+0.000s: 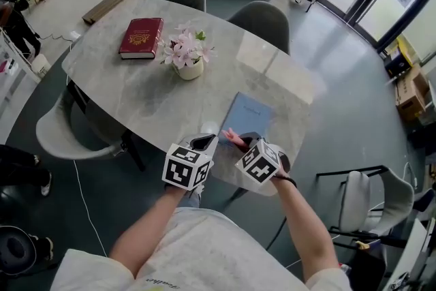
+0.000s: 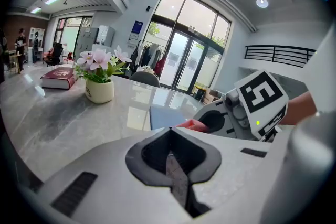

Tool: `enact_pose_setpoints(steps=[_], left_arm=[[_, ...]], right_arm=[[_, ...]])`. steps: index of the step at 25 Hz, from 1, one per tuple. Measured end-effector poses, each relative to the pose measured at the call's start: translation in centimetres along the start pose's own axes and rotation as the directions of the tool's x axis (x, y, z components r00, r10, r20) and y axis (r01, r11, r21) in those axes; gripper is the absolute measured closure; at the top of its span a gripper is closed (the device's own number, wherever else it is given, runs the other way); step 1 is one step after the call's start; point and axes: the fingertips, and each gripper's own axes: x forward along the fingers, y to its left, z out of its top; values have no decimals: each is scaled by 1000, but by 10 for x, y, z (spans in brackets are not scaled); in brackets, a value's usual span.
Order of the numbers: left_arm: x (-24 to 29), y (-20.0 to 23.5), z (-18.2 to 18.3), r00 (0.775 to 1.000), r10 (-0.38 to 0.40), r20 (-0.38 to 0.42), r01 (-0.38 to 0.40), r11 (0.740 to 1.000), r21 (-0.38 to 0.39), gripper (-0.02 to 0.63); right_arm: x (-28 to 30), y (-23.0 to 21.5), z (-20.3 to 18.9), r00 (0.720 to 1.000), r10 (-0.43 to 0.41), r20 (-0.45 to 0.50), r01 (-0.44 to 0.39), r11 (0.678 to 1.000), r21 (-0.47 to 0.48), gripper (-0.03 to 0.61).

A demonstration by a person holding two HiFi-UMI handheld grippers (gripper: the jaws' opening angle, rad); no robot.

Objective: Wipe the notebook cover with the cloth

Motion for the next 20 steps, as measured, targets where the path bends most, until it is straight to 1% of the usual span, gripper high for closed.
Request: enact_pose_setpoints(steps=[8, 15, 20], left_arm=[[15, 14, 9, 1000, -9, -14, 9, 1000, 4, 606], [28, 36, 20, 1000, -2, -21, 2, 1000, -5, 606], [41, 47, 28, 1000, -11, -29, 11, 1000, -4, 606]], right_arm=[[-6, -64, 21, 997, -75, 12, 76, 997, -34, 565], [11, -111, 29, 991, -129, -35, 126, 989, -77, 564], [29, -137, 31, 984, -161, -70, 155, 984, -88, 565]])
